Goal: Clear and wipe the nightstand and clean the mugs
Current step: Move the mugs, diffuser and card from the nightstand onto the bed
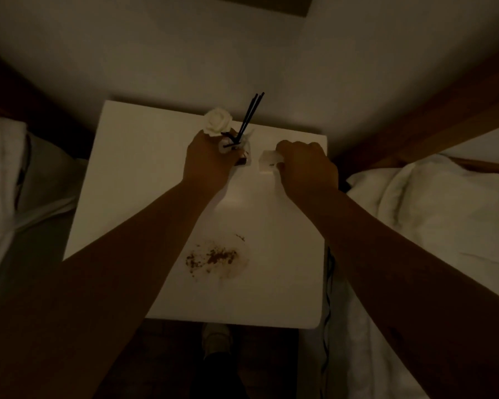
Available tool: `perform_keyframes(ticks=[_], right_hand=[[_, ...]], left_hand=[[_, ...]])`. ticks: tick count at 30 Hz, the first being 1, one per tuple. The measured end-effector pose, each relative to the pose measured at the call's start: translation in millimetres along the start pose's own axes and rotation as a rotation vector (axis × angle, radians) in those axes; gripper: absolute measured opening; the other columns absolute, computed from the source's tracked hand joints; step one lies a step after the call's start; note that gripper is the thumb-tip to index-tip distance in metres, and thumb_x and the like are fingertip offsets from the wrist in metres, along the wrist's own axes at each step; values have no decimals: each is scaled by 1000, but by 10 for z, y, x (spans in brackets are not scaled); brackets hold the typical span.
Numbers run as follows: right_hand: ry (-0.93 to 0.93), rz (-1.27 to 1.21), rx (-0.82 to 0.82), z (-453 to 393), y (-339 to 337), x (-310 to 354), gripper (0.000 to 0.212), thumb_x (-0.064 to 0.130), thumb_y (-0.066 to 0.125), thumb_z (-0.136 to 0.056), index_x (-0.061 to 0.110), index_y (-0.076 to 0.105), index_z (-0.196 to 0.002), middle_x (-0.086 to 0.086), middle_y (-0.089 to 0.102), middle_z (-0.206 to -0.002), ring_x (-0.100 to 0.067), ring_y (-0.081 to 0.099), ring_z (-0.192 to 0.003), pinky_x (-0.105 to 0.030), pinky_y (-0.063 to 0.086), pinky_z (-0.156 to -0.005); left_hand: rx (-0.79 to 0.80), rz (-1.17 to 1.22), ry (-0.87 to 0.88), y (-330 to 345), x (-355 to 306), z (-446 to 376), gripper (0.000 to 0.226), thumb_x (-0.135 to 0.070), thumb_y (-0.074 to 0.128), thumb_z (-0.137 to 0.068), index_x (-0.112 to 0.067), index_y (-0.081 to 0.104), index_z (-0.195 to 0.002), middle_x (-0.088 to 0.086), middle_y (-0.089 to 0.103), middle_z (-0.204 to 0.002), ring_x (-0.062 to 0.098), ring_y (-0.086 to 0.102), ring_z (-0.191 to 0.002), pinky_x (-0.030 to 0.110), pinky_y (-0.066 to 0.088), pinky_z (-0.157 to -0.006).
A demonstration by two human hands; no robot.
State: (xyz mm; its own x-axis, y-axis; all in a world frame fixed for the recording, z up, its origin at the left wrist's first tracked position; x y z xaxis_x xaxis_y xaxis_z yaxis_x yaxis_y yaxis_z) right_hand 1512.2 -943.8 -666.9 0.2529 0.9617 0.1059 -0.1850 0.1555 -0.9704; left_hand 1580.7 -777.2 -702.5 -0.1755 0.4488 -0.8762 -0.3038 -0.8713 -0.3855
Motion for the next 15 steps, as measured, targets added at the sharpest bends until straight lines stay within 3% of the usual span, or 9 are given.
perform_keyframes(ticks=[5, 9, 13, 15], right_hand=[[-68, -13, 4, 29, 12, 140, 14, 21, 46, -97, 15, 57, -101, -6, 62, -96, -25, 54, -91, -30, 30, -56], [-139, 14, 15, 31, -9, 398, 18, 21, 45, -97, 14, 61, -101, -7, 64, -94, -21, 51, -81, -29, 31, -55], [-211, -6, -8, 45, -100, 801, 18, 25, 46, -97, 17, 62, -102, -6, 64, -96, -26, 53, -89, -30, 33, -59], [-251, -14, -20, 24, -159, 1079, 18, 26, 47, -97, 18, 62, -103, -7, 65, -95, -28, 54, -90, -31, 35, -60]], left_hand=[[-26, -34, -30, -135, 123, 113, 43, -26, 73, -83, -5, 59, -118, 4, 66, -112, 18, 62, -102, 32, 50, -90], [-55, 26, -26, -424, 204, 240, 41, -28, 74, -83, -9, 61, -116, 5, 67, -115, 19, 63, -106, 32, 49, -96], [-86, 176, 29, -854, 259, 455, 34, -40, 75, -75, -25, 64, -104, 3, 69, -108, 17, 66, -102, 42, 53, -93], [-113, 248, 50, -1127, 300, 580, 37, -38, 76, -73, -22, 63, -105, 7, 67, -111, 21, 64, -106, 47, 51, -95]])
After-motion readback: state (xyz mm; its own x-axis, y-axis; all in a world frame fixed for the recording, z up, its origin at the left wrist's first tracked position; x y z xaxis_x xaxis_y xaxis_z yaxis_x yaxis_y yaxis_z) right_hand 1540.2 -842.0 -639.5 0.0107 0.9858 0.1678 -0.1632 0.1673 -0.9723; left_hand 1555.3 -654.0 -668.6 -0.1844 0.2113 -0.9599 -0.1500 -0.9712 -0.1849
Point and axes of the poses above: each hand's wrist, its own z-axis away from the middle knuckle, its own y-axis out of the palm, x = y × z, the point moved 8 cm from there along -z, towards the middle knuckle
